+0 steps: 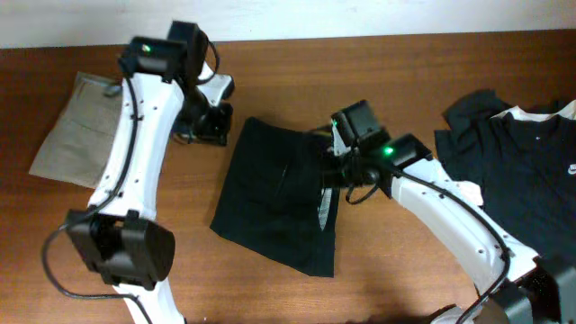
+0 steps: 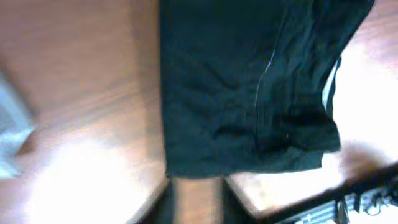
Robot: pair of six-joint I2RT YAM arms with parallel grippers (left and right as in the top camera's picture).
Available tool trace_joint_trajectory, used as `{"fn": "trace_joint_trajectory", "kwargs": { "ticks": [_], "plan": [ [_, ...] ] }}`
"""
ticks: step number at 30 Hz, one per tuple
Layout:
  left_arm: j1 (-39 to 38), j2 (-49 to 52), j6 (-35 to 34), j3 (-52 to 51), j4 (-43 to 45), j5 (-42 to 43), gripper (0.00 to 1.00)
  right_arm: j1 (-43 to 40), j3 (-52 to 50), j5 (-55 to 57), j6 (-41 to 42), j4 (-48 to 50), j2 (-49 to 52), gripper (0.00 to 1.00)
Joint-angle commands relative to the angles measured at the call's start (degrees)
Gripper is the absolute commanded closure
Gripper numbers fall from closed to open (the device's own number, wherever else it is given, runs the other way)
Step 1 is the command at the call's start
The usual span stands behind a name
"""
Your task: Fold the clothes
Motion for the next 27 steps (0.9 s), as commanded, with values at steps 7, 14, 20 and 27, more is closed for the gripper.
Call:
{"fn": "trace_joint_trajectory", "kwargs": {
  "ticks": [7,14,20,27],
  "plan": [
    [-0.1,0.2,0.2,-43.7,23.7,7.6,0.98,8.0,-4.4,-11.5,13.6,-5.9,21.8,0.96],
    [5.6,0.2,0.3,-43.7,21.7,2.8,0.92,-2.2,-2.2,-8.1,0.9,-11.3,14.4,0.93],
    [7.4,0.1,8.5,-34.8,22.0,28.8,0.81,-3.6,1.5,-14.9,-8.0,2.4,8.1,0.90],
    [3.7,1.1,5.9,-37.9,39.9,17.5,0.89,-3.7,1.3,-12.6,3.5,15.8,20.8,0.91]
  ]
}}
